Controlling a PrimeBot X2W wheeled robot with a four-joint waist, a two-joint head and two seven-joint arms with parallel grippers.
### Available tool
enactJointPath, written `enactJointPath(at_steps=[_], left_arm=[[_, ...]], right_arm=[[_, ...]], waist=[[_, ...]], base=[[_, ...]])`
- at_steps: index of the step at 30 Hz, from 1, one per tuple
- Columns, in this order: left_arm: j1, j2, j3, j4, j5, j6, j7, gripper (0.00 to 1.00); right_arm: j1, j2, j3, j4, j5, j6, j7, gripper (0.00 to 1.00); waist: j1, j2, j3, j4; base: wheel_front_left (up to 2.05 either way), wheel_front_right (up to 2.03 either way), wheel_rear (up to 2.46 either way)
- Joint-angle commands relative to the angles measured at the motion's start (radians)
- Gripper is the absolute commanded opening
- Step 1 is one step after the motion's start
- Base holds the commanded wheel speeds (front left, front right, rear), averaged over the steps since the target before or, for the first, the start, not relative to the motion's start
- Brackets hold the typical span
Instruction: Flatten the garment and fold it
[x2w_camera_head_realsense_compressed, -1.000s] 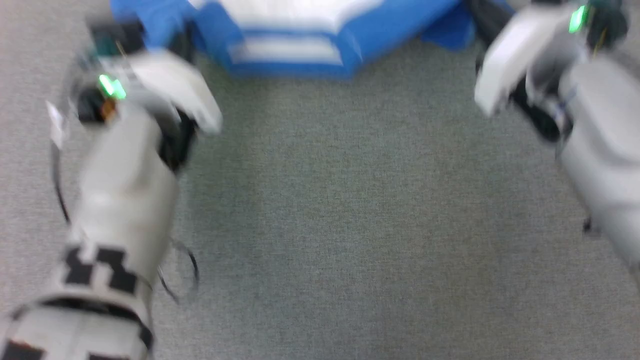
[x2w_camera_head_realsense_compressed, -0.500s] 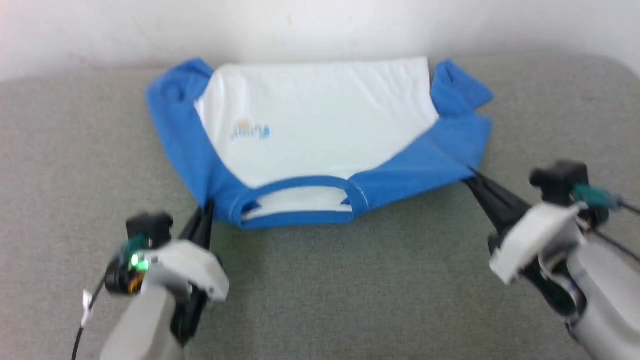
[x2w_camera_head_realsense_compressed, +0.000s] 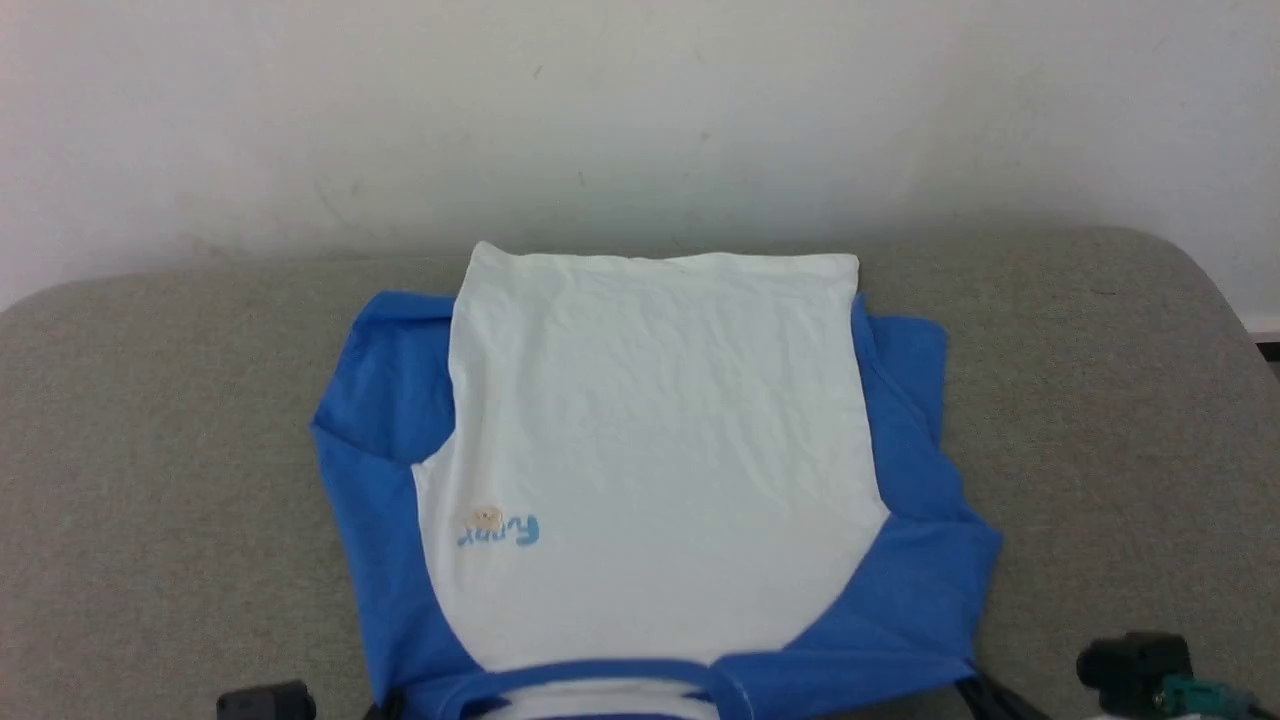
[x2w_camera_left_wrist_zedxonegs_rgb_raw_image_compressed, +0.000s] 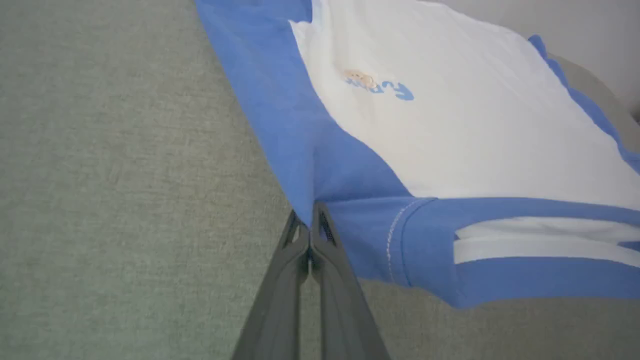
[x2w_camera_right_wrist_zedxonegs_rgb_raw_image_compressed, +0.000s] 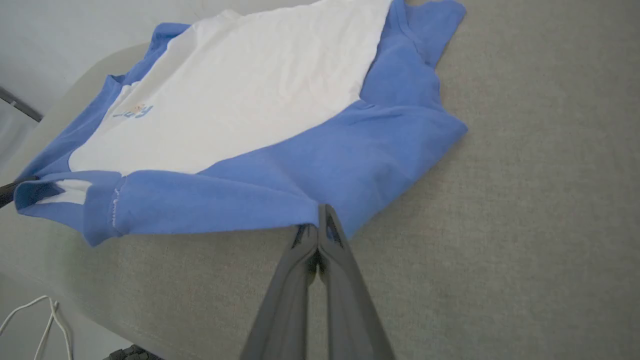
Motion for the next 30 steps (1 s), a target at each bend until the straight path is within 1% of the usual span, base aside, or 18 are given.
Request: enactJointPath(at_steps=[1, 4, 6, 9, 11, 12, 13, 14, 15, 16, 19, 22, 25, 28, 30], left_arm=[[0.035, 0.017, 0.006, -0.012, -0.009, 0.017, 0.023, 0.00], [0.100, 0.023, -0.003, -0.034, -0.028, 0.035, 0.072, 0.00], [0.126, 0.015, -0.009, -0.021, -0.044, 0.040, 0.090, 0.00], [0.144, 0.005, -0.022, 0.032, -0.062, 0.036, 0.110, 0.00], [0.139, -0.006, -0.036, 0.068, -0.072, 0.019, 0.112, 0.00], [0.130, -0.020, -0.041, 0.083, -0.084, 0.005, 0.104, 0.00], [0.119, -0.032, -0.043, 0.096, -0.091, -0.007, 0.091, 0.25], [0.108, -0.043, -0.044, 0.108, -0.097, -0.015, 0.081, 0.68], [0.098, -0.050, -0.047, 0.119, -0.100, -0.021, 0.074, 1.00], [0.088, -0.053, -0.048, 0.127, -0.097, -0.026, 0.064, 1.00], [0.063, -0.069, -0.028, 0.126, -0.107, -0.035, 0.019, 1.00], [0.031, -0.070, 0.016, 0.083, -0.106, -0.033, -0.050, 1.00], [-0.022, -0.048, 0.068, 0.024, -0.083, -0.017, -0.109, 1.00], [-0.115, -0.009, 0.108, -0.006, -0.041, -0.003, -0.146, 1.00], [-0.193, 0.013, 0.121, -0.005, -0.019, 0.003, -0.151, 1.00]], right_arm=[[0.034, 0.020, -0.016, -0.014, -0.017, -0.001, 0.025, 0.00], [0.109, 0.076, -0.039, -0.027, -0.053, -0.001, 0.074, 0.00], [0.134, 0.091, -0.043, -0.011, -0.086, -0.001, 0.088, 0.00], [0.142, 0.095, -0.034, 0.042, -0.131, -0.001, 0.091, 0.00], [0.133, 0.104, -0.022, 0.085, -0.137, -0.001, 0.075, 0.00], [0.124, 0.111, -0.013, 0.101, -0.128, -0.001, 0.059, 0.65], [0.115, 0.119, -0.005, 0.114, -0.113, -0.001, 0.043, 1.00], [0.109, 0.119, 0.005, 0.125, -0.109, -0.001, 0.031, 1.00], [0.105, 0.121, 0.012, 0.131, -0.097, -0.001, 0.013, 1.00], [0.102, 0.128, 0.009, 0.132, -0.076, -0.001, -0.011, 1.00], [0.086, 0.130, 0.002, 0.102, -0.076, -0.001, -0.108, 1.00], [0.057, 0.139, -0.023, 0.050, -0.092, -0.001, -0.225, 1.00], [0.015, 0.153, -0.063, -0.001, -0.119, -0.001, -0.306, 1.00], [-0.030, 0.164, -0.101, -0.048, -0.159, -0.001, -0.332, 1.00], [-0.065, 0.168, -0.118, -0.073, -0.178, -0.001, -0.337, 1.00]], waist=[[0.0003, 0.0000, -0.008, 0.007], [0.0003, 0.0000, -0.009, 0.014], [0.0003, 0.0000, -0.007, 0.016], [0.0003, 0.0000, -0.005, 0.016], [0.0003, 0.0000, 0.000, 0.018], [0.0003, 0.0000, 0.002, 0.019], [0.0003, 0.0000, 0.003, 0.020], [0.0003, 0.0000, 0.003, 0.024], [0.0003, 0.0000, 0.003, 0.028], [0.0003, 0.0000, 0.003, 0.030], [0.0003, 0.0000, 0.008, 0.032], [0.0003, 0.0000, 0.024, 0.021], [0.0003, 0.0000, 0.046, 0.010], [0.0003, 0.0000, 0.083, 0.002], [0.0003, 0.0000, 0.116, -0.008]], base=[[0.00, 0.00, 0.00], [0.00, 0.00, 0.00], [0.00, 0.00, 0.00], [0.00, 0.00, 0.00], [0.00, 0.00, 0.00], [0.00, 0.00, 0.00], [0.00, 0.00, 0.00], [0.00, 0.00, 0.00], [0.00, 0.00, 0.00], [0.00, 0.00, 0.00], [0.00, 0.00, 0.00], [0.00, 0.00, 0.00], [0.00, 0.00, 0.00], [0.00, 0.00, 0.00], [0.00, 0.00, 0.00]])
